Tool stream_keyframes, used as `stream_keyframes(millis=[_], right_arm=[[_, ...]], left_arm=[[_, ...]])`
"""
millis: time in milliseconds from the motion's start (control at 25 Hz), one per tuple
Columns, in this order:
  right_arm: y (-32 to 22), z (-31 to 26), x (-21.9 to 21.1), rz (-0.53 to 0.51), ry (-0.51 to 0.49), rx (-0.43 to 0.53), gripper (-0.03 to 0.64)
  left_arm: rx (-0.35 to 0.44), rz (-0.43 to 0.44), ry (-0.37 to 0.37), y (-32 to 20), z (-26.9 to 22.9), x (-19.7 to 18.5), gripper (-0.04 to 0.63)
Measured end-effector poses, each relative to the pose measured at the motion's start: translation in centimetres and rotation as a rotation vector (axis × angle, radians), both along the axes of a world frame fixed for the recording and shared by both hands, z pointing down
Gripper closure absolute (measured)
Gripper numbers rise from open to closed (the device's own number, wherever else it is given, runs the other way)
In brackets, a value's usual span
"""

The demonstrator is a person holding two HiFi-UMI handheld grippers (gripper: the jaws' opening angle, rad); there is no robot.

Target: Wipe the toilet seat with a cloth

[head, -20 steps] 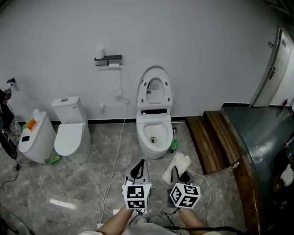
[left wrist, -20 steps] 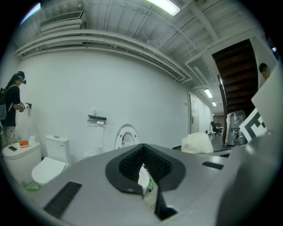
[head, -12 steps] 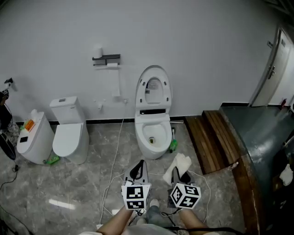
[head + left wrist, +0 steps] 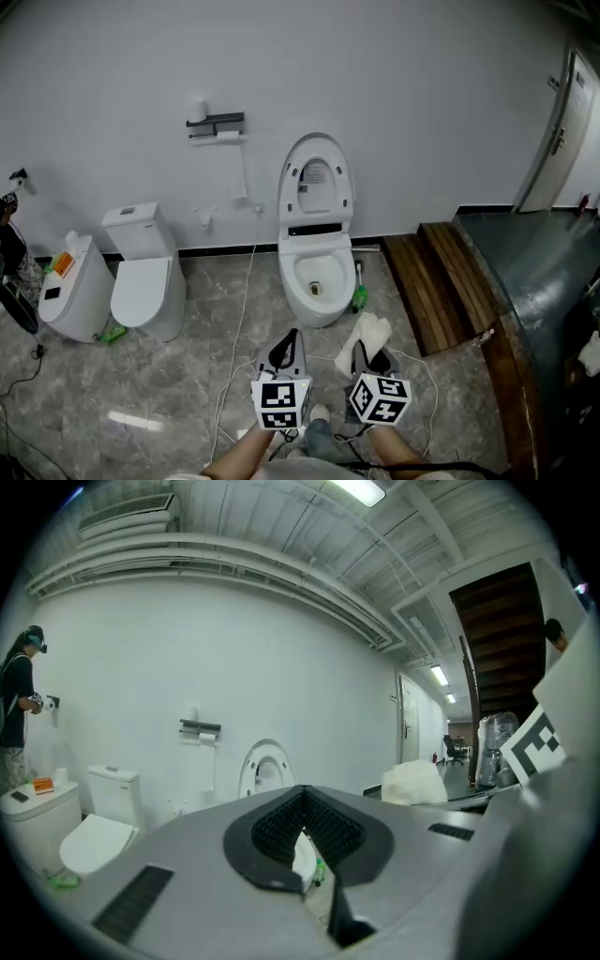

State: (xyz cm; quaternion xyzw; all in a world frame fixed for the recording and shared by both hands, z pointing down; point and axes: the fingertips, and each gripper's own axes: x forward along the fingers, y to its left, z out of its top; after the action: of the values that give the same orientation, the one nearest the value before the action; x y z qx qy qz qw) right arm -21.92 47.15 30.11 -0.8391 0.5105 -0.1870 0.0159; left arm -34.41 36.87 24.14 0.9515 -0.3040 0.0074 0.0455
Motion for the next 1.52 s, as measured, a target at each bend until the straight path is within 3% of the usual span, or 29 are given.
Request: stream_keyframes(millis=[400, 1240, 1520], right_arm=[[-2.7, 0.7, 3.7, -0.004, -0.01, -0.015, 0.506], [-12.8, -1.1, 18.4, -0.043, -0.021, 0.016, 0.506], [-14.2, -0.1, 21.0, -0.042, -0.059, 0.011, 0.506]], left_arm=[[-0.001, -0.002, -0.012, -2.8, 0.1, 3.7, 0.584], [0.031, -0.064, -0.041, -12.3, -1.3, 16.7, 0.584], [0.01, -0.055, -0.072, -13.6, -0.1, 19.0, 0.584]])
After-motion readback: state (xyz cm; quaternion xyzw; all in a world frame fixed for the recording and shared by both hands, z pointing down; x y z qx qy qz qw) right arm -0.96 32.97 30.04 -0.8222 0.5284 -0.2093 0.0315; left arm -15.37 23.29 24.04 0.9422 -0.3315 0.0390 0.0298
